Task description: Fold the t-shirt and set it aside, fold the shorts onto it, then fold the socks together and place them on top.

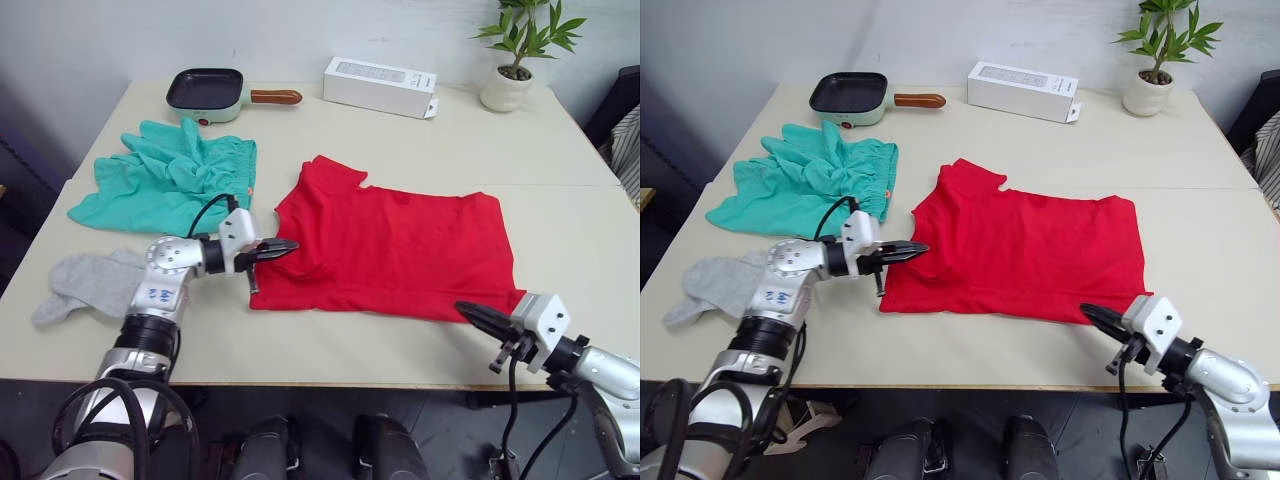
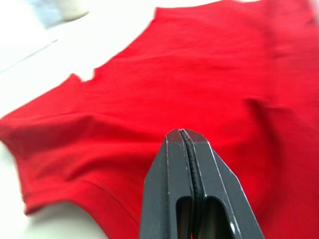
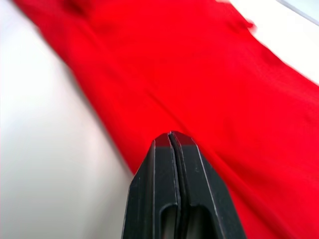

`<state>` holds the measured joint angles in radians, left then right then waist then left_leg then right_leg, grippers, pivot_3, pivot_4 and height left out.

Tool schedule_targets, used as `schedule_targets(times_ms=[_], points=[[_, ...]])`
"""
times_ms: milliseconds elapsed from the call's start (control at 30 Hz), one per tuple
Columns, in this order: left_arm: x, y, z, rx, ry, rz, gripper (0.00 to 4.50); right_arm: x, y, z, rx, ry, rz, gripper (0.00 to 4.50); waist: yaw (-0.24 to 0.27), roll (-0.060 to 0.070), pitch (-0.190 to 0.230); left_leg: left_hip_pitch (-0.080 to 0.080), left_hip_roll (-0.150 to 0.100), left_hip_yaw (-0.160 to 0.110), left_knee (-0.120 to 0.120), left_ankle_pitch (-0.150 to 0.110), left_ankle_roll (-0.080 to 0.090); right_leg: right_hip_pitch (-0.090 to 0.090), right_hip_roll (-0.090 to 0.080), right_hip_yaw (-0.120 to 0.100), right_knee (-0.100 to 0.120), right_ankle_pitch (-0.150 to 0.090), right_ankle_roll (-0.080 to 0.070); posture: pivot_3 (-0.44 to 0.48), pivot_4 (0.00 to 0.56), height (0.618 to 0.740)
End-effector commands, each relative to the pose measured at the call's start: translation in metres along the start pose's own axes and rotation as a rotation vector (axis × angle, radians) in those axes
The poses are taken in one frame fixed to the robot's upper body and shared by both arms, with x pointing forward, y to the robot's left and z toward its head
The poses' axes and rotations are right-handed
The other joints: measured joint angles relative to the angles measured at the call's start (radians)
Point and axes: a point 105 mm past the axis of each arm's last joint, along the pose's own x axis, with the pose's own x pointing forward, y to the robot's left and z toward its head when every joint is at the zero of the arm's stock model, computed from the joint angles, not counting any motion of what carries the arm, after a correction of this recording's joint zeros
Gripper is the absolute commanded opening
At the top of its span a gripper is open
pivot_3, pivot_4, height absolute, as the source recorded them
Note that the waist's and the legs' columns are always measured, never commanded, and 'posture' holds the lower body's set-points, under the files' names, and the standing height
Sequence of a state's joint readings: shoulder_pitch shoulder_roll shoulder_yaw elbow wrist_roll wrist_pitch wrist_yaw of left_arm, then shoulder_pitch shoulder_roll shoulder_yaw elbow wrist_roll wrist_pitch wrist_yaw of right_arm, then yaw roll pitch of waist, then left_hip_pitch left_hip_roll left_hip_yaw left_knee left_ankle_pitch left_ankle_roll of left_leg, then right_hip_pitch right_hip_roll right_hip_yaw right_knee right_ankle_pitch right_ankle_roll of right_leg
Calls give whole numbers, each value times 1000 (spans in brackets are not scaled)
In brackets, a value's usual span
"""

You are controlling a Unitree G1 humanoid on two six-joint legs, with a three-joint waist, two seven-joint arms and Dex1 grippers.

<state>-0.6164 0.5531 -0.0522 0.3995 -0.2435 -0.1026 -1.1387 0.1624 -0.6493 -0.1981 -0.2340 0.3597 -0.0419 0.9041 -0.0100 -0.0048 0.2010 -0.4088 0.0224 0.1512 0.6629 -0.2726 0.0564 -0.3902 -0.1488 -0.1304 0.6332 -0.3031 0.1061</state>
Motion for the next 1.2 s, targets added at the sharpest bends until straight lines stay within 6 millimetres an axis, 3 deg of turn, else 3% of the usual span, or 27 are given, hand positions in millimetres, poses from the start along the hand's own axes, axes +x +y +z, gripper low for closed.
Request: schedule_targets(times_ms=[33,133,333,500,800,900,967,1067,1200], points=[[-4,-23,6,-36,-12,-92,8,15,18,5,-10,-30,52,0,1,0,0,0,0,0,0,0,0,0,0,1,0,0,0,0,150,740],[3,-35,-10,-35,37,-81,8,27,19,-7,-5,-14,4,0,10,0,0,0,-1,0,0,0,0,0,-1,3,0,0,0,0,150,740],[23,-23,-47,-62,128,89,8,34,-3,-32,-2,25,-170,0,12,-1,-1,-1,-2,-1,0,-3,-4,0,-2,3,-2,1,0,0,150,740],[29,-12,-54,-108,154,200,8,9,-17,-46,7,75,-270,0,10,-1,-1,0,-2,-1,0,0,1,1,-2,2,-2,1,1,0,150,740],[5,-9,-67,-183,198,285,8,-59,-59,-78,82,186,-576,0,6,-2,-7,6,0,-2,0,-5,-4,9,-1,1,-6,1,1,0,150,740],[-2,-12,-62,-165,163,255,8,-76,-74,-74,112,142,-687,0,4,-2,-7,6,1,-2,-1,-6,-5,9,0,1,-7,1,1,0,150,740],[-6,-12,-46,-147,85,225,8,-81,-83,-61,117,71,-714,0,3,-1,-7,6,1,-2,-1,-6,-5,9,0,1,-7,1,0,0,150,740],[-7,-18,-21,-114,-7,155,8,-68,-79,-36,114,-17,-632,0,4,-1,-7,5,2,-2,-2,-6,-6,6,0,1,-7,0,-1,0,150,740],[2,-39,-7,-74,-9,59,8,-29,-45,-11,104,-81,-436,0,5,-1,-7,3,2,-2,-4,-6,-7,5,0,1,-7,0,-1,0,150,740]])
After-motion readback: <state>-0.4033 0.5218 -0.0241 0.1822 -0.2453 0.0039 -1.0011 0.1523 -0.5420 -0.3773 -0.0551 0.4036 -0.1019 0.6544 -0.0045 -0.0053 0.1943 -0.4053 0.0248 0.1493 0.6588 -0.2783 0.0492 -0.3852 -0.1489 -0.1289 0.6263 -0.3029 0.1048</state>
